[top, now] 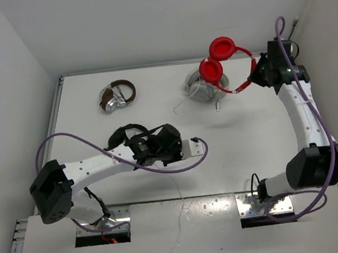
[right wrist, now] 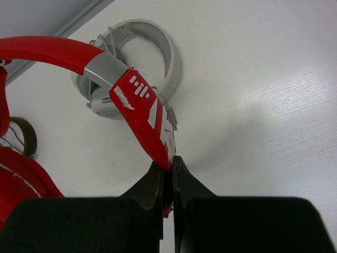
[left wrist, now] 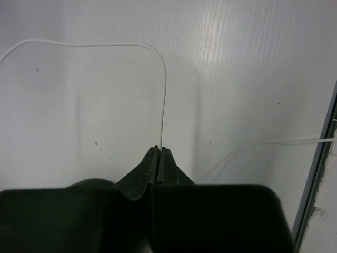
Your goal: Wrap the headphones
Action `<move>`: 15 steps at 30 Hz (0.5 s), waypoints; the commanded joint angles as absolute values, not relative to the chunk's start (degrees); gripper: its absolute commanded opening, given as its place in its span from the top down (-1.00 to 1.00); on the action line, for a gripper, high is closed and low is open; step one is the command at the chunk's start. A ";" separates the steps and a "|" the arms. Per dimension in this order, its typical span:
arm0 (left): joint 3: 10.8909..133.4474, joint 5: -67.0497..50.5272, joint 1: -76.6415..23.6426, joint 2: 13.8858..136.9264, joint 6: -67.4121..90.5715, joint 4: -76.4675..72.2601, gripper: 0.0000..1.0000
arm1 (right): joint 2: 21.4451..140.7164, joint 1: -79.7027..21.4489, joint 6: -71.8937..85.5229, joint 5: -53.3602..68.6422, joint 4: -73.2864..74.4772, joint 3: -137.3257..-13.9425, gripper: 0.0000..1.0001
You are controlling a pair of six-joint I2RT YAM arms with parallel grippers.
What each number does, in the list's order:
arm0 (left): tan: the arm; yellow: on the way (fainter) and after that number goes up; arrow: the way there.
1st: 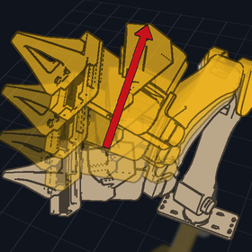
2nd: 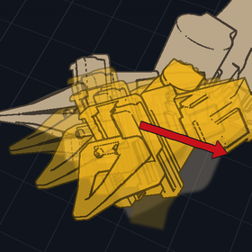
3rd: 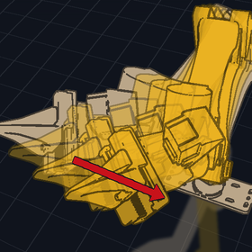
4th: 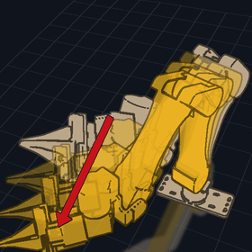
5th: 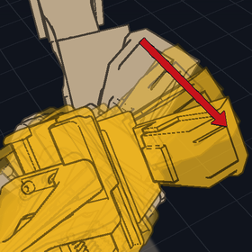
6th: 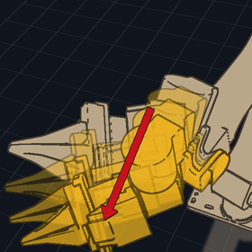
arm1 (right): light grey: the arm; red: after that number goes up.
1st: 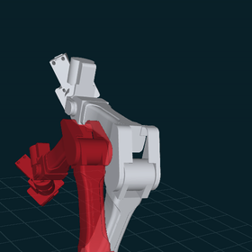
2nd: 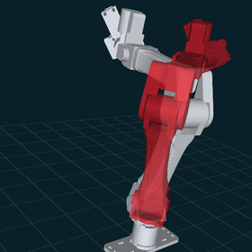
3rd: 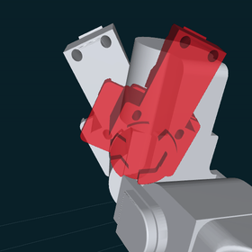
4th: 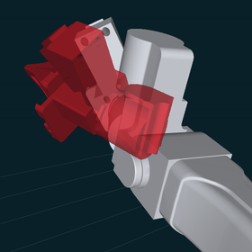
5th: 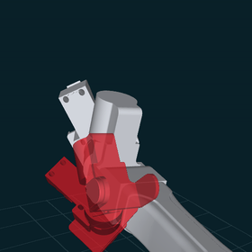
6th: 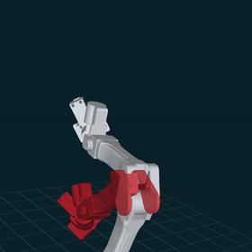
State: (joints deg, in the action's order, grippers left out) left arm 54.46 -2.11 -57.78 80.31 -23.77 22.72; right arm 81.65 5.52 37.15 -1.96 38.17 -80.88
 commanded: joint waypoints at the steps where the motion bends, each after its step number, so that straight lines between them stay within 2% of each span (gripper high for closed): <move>1: 61.41 -4.11 -58.01 80.33 -30.84 21.18 1.00 | 79.99 0.10 41.13 -8.07 33.41 -82.90 1.00; 7: 68.71 -23.97 -54.40 77.61 -30.77 22.59 1.00 | 79.37 -5.53 36.13 -15.03 30.59 -80.43 1.00; 11: 73.11 -25.84 -53.88 78.30 -23.76 21.01 1.00 | 78.75 -8.08 32.28 -15.04 28.57 -78.40 1.00; 15: 76.20 -27.51 -48.53 79.45 -17.33 16.44 1.00 | 77.52 -9.40 28.40 -10.91 26.72 -76.21 1.00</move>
State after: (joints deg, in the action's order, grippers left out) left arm 73.06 -23.35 -52.01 79.50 -23.46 21.23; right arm 81.06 -7.84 31.48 -13.30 34.24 -76.93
